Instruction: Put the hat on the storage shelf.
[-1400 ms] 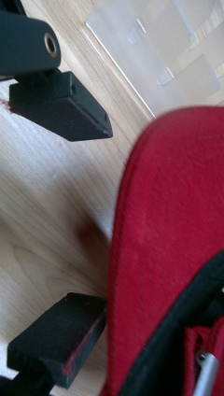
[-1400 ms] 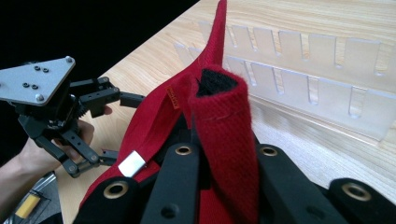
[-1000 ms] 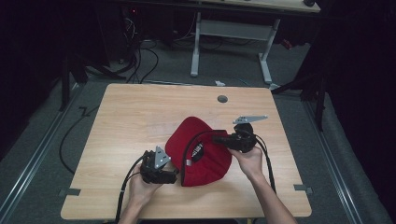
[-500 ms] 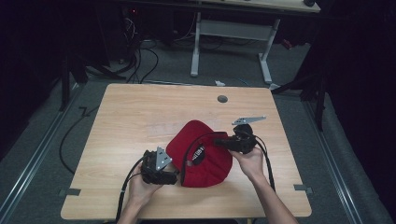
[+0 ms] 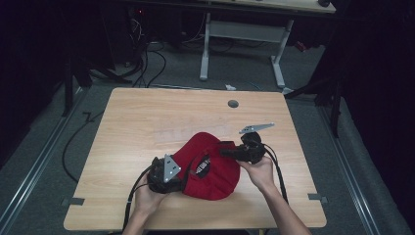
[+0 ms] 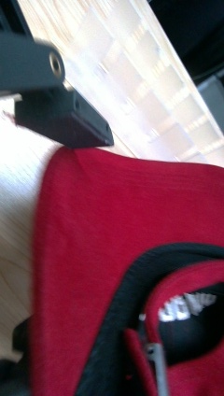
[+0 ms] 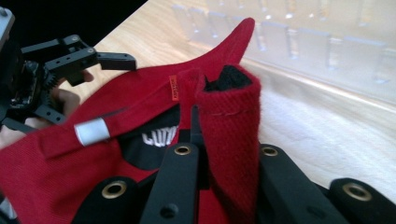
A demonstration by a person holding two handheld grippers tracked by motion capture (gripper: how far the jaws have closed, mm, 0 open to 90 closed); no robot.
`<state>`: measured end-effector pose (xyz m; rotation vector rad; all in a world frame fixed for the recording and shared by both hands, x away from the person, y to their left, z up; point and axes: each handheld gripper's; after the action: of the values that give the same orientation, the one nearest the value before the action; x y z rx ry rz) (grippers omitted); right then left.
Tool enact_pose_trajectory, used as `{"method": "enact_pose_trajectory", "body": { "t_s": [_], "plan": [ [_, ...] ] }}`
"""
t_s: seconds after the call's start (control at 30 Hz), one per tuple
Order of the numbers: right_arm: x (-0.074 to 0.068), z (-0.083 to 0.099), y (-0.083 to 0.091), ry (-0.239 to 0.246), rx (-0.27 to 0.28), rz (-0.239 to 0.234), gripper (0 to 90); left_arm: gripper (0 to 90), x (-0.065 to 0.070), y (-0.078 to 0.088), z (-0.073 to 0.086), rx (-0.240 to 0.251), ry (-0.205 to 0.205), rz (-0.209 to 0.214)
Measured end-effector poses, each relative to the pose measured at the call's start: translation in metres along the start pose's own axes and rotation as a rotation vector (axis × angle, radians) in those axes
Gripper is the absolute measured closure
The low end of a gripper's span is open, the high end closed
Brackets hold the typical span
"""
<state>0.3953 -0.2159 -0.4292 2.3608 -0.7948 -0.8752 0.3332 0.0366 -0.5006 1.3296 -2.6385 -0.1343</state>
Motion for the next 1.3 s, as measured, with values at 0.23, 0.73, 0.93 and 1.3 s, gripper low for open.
{"method": "enact_pose_trajectory", "body": {
  "t_s": [0.23, 0.73, 0.93, 1.3],
  "plan": [
    [-0.002, 0.001, -0.004, -0.009, -0.011, -0.003, 84.5, 34.8, 0.0, 0.0, -0.001, -0.022, -0.004, 0.008],
    [0.008, 0.009, -0.009, -0.057, -0.011, -0.064, 82.1, 63.2, 0.002, 0.015, -0.014, -0.097, 0.012, 0.128],
    [0.01, 0.008, -0.009, -0.046, 0.0, -0.062, 78.7, 73.3, 0.005, 0.018, -0.019, -0.12, 0.018, 0.174],
    [0.017, 0.006, -0.005, -0.077, 0.059, -0.035, 66.7, 83.6, 0.012, 0.023, -0.021, -0.158, -0.04, 0.21]
  ]
}}
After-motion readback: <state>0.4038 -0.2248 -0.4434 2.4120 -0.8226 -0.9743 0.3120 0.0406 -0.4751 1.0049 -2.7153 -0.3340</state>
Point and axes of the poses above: each handheld gripper's, and its own axes: y roughly backward along the jaws, z roughly out of its underside, x roughly to its right, and after that the axes turned 5 degrees about -y, right-handed
